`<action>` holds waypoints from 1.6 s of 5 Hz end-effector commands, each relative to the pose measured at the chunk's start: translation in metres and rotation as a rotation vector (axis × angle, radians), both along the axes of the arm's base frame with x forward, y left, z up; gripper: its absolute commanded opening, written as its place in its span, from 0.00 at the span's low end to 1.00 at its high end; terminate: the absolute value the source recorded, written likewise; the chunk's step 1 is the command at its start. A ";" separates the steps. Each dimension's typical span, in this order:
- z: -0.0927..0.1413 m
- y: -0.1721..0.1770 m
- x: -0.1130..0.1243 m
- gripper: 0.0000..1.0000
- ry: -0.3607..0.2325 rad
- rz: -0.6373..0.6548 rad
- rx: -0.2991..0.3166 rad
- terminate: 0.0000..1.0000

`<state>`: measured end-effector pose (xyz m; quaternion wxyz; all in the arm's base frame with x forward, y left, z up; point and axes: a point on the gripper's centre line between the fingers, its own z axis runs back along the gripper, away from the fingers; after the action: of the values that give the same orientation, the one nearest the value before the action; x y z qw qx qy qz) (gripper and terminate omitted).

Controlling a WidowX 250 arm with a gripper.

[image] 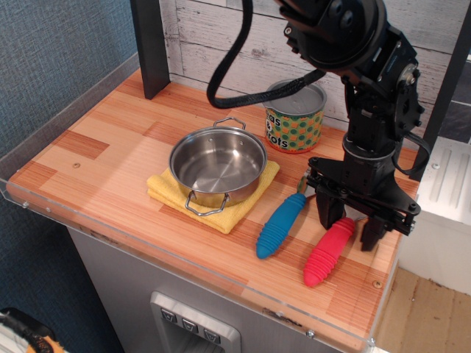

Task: Move the red spatula to another side of the yellow cloth.

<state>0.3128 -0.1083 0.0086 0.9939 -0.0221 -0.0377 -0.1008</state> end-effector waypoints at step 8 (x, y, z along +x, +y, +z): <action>0.091 0.152 -0.008 0.00 -0.022 0.271 0.070 0.00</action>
<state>0.3072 0.0409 0.0802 0.9992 0.0170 -0.0179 0.0323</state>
